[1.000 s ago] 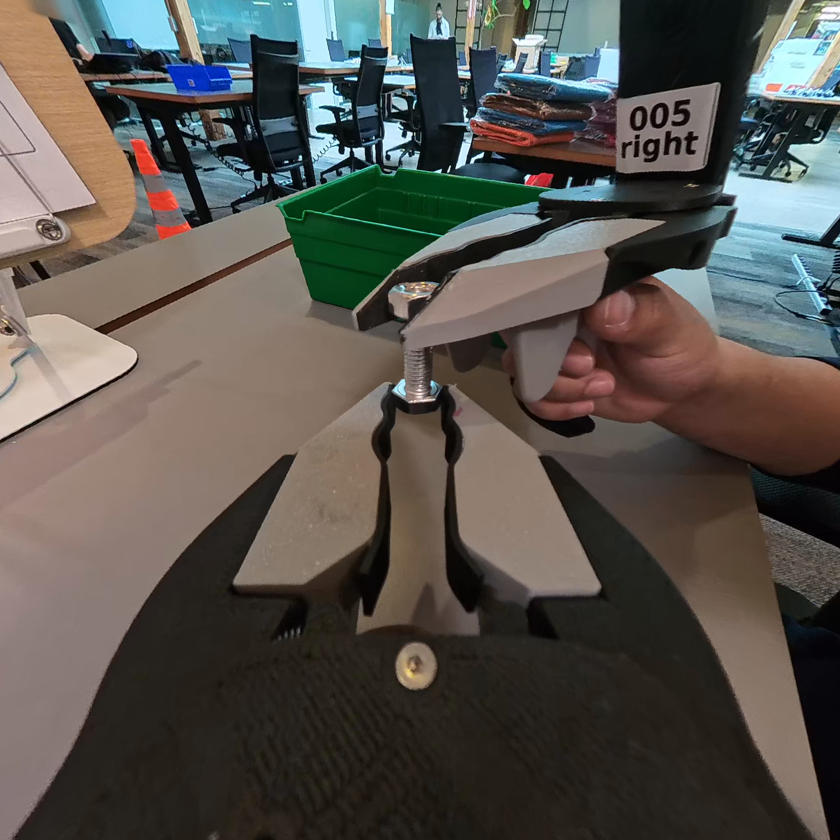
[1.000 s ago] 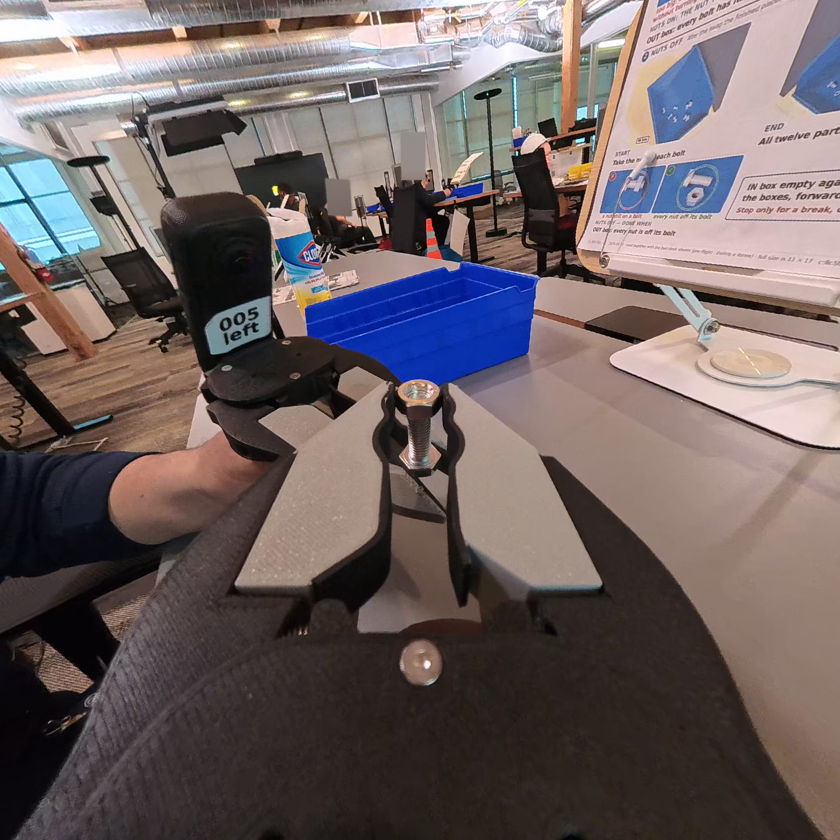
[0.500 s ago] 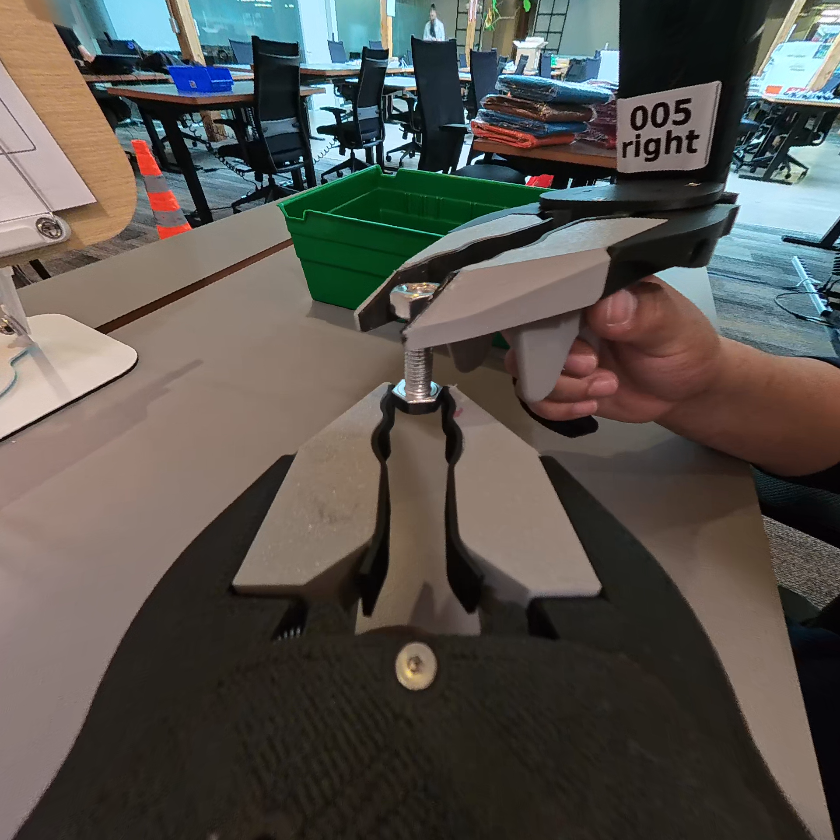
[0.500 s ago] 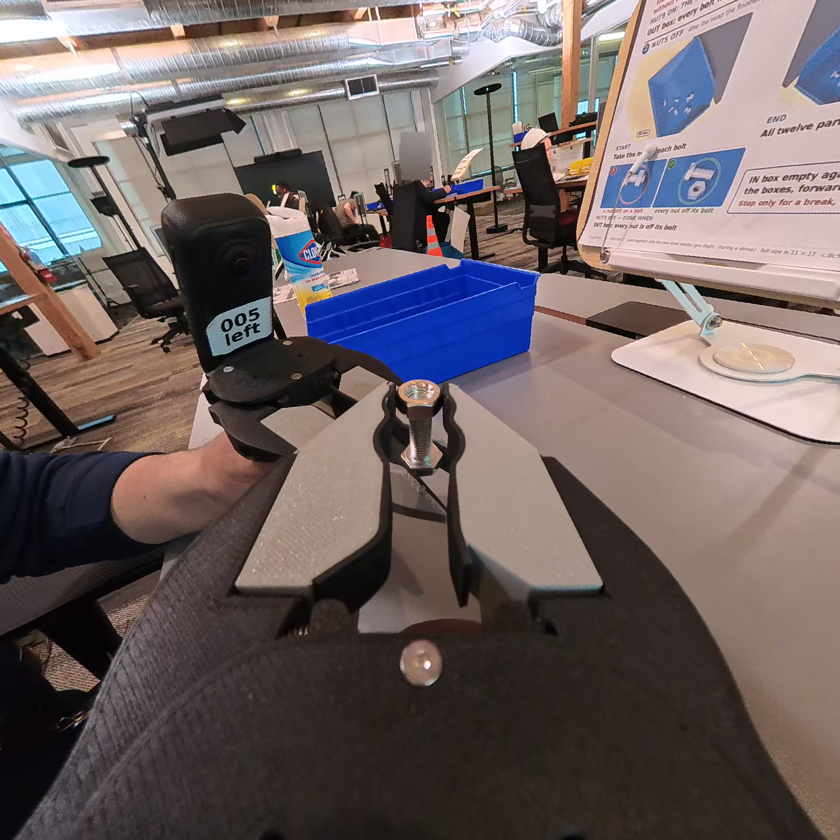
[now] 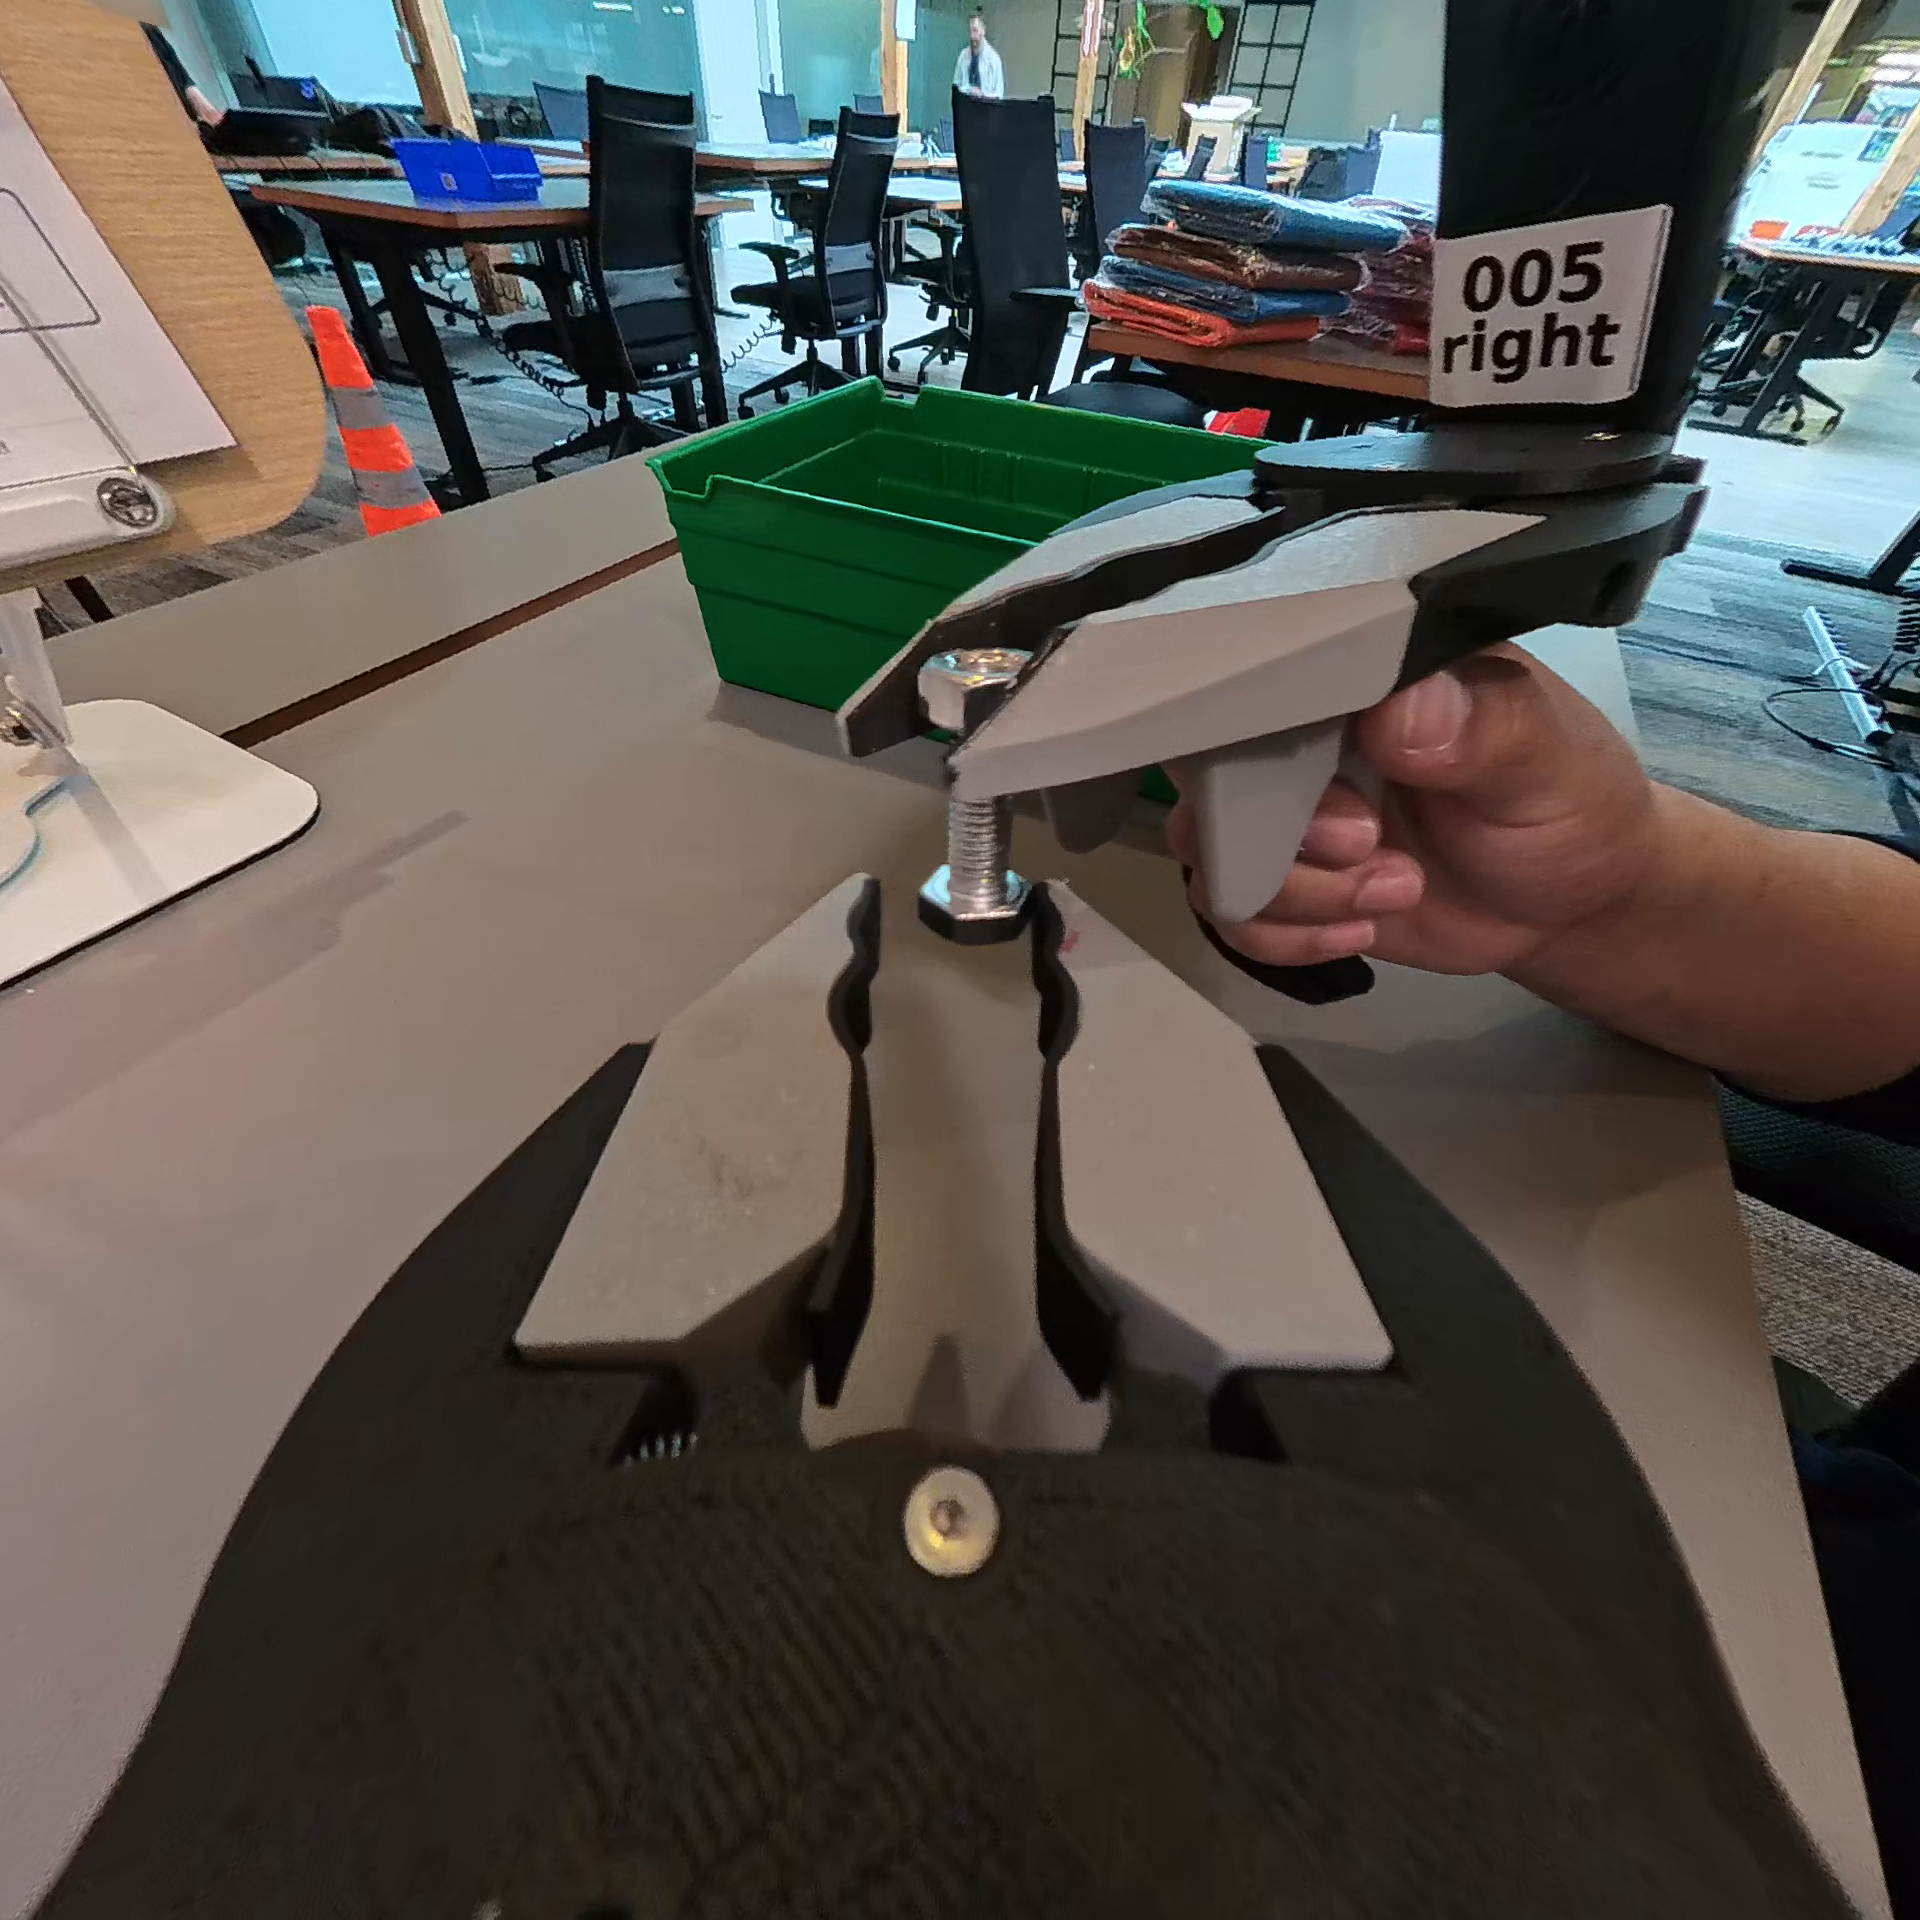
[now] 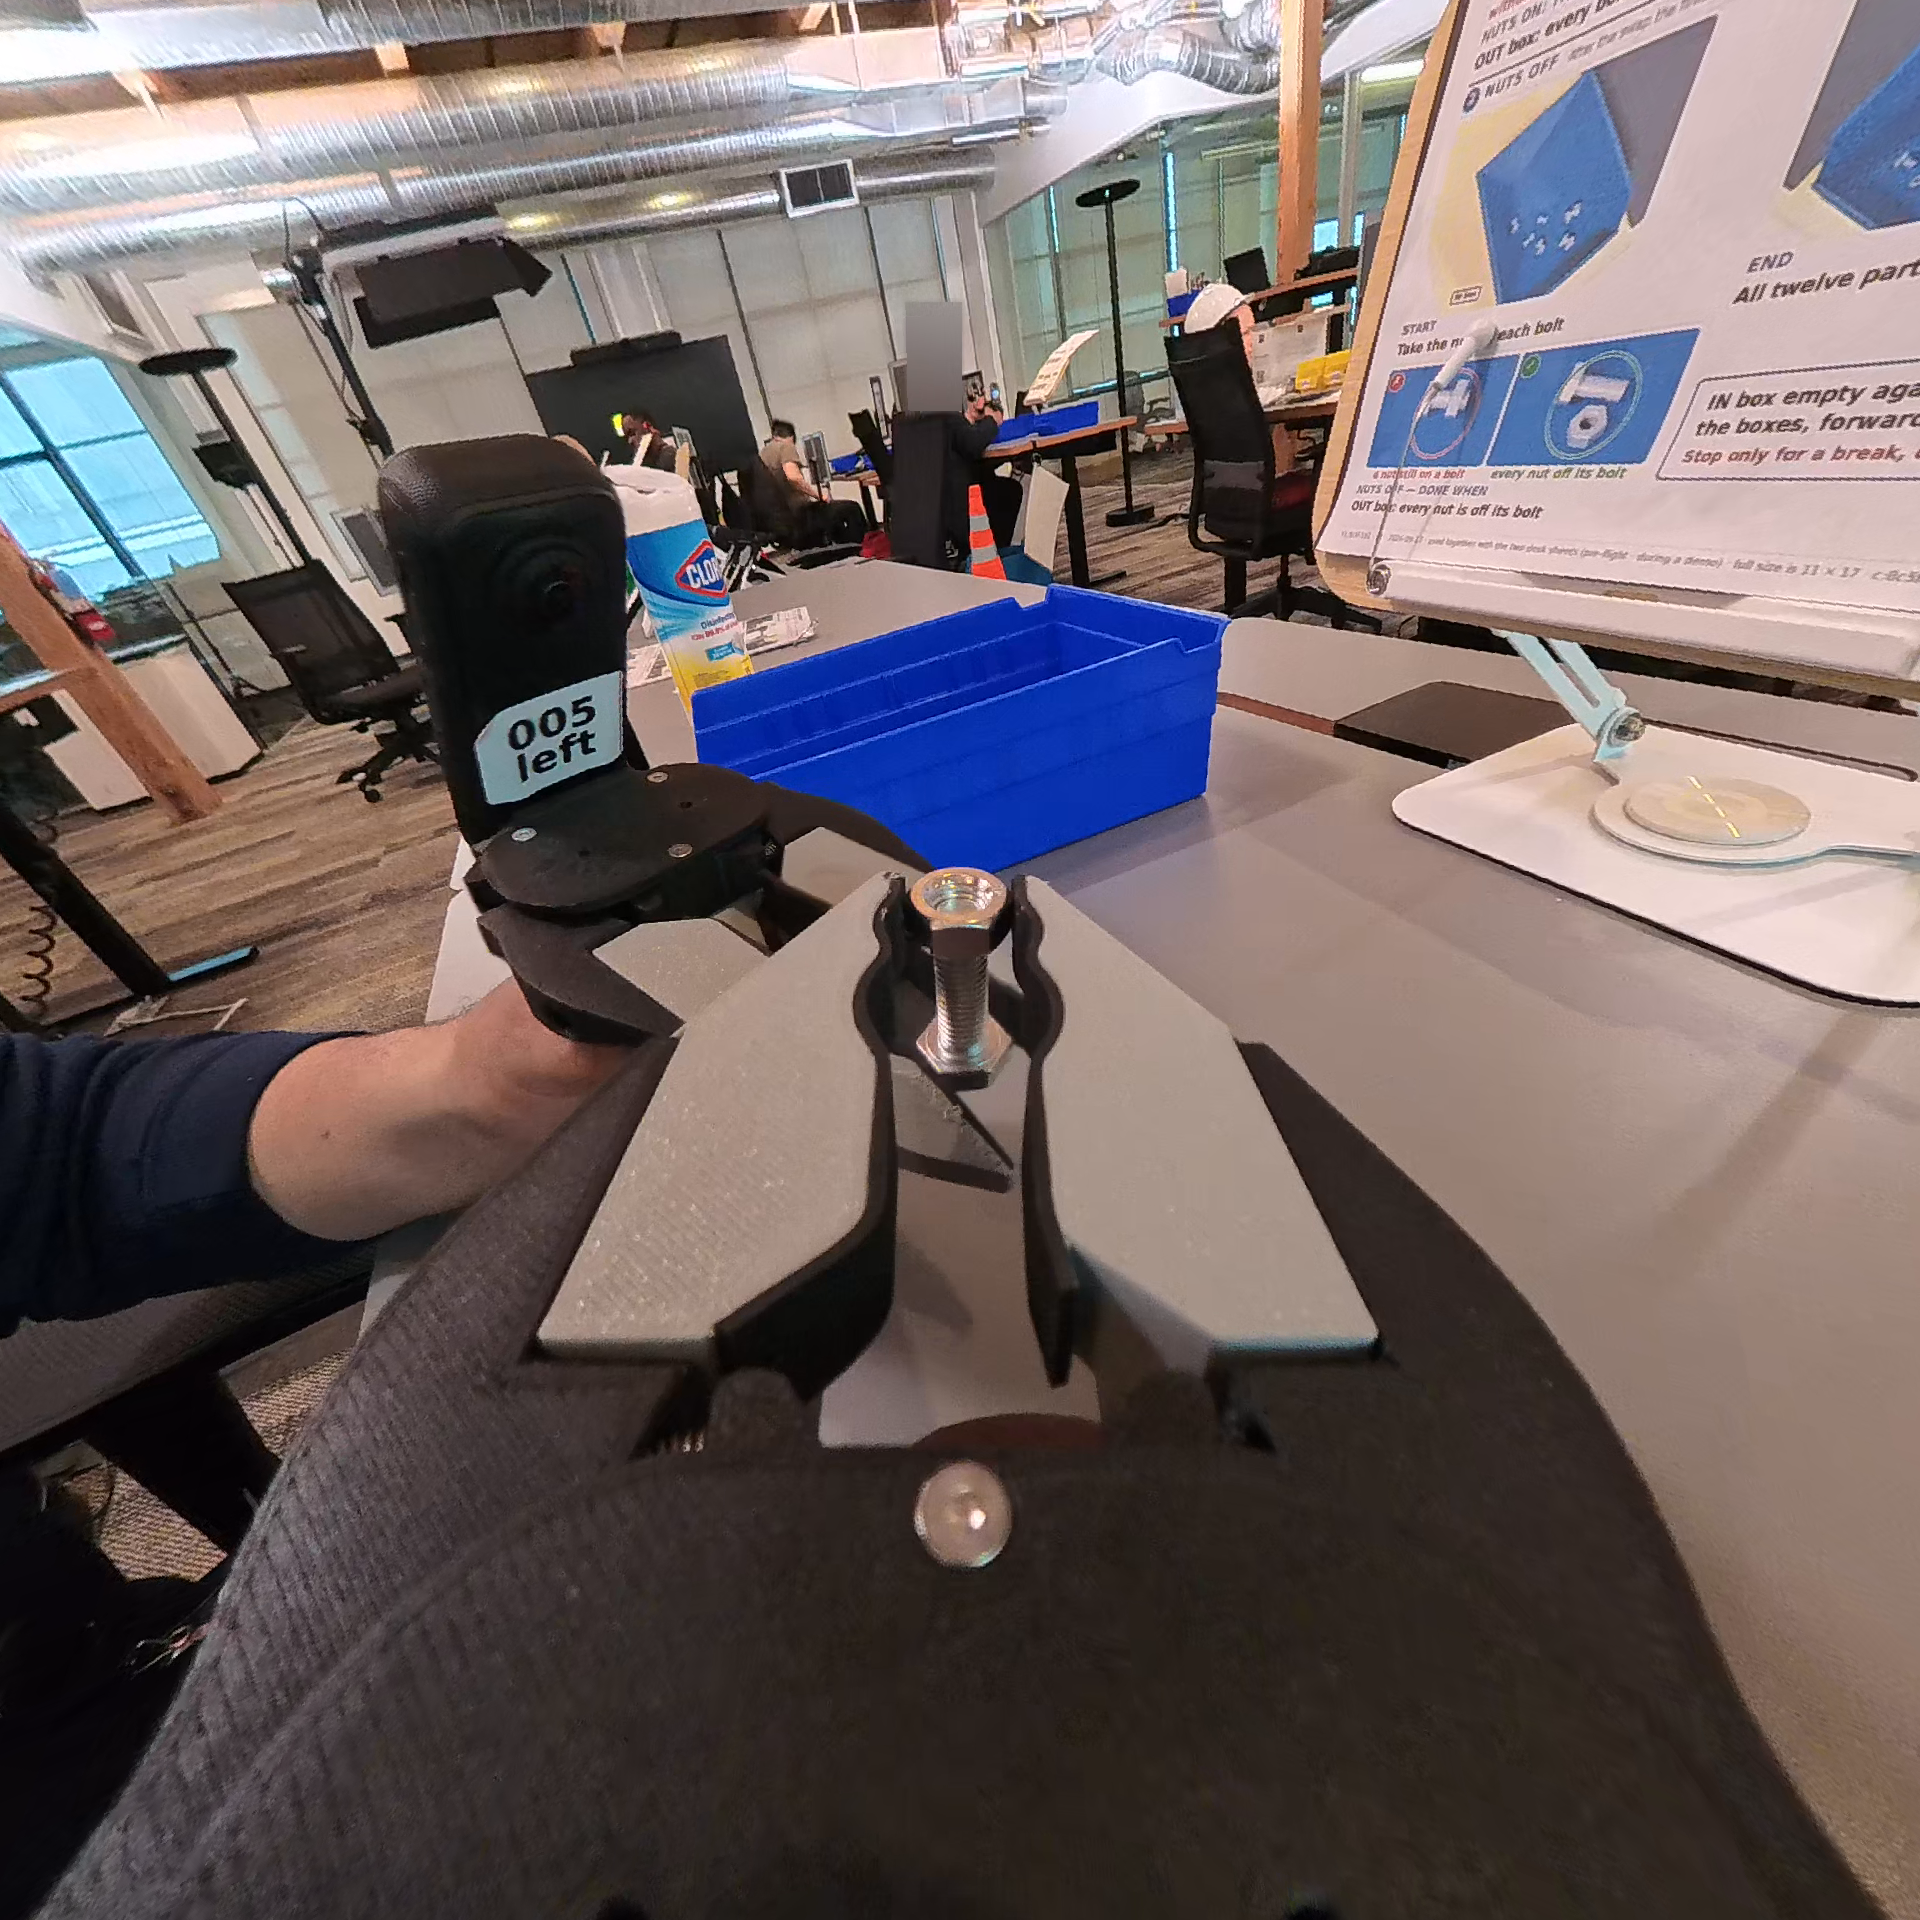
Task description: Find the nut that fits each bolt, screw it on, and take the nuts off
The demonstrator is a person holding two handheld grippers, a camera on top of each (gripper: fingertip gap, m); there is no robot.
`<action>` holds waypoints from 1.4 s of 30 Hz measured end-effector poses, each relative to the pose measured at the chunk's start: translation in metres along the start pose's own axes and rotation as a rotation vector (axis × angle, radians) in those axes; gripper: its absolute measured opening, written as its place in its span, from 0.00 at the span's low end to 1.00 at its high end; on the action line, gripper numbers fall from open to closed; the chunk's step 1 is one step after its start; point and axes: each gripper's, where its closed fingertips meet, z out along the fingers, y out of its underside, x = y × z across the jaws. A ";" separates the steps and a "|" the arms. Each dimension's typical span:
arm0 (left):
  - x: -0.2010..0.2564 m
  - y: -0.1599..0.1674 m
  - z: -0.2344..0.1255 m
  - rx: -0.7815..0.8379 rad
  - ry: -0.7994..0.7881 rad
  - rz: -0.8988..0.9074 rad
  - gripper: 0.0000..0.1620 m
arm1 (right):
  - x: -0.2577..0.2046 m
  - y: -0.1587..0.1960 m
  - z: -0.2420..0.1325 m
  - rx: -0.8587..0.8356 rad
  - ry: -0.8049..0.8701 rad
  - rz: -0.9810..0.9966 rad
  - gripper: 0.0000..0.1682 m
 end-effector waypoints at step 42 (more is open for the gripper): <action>0.008 -0.006 -0.004 -0.003 -0.009 0.076 0.11 | -0.014 -0.004 0.004 0.041 -0.071 0.026 0.22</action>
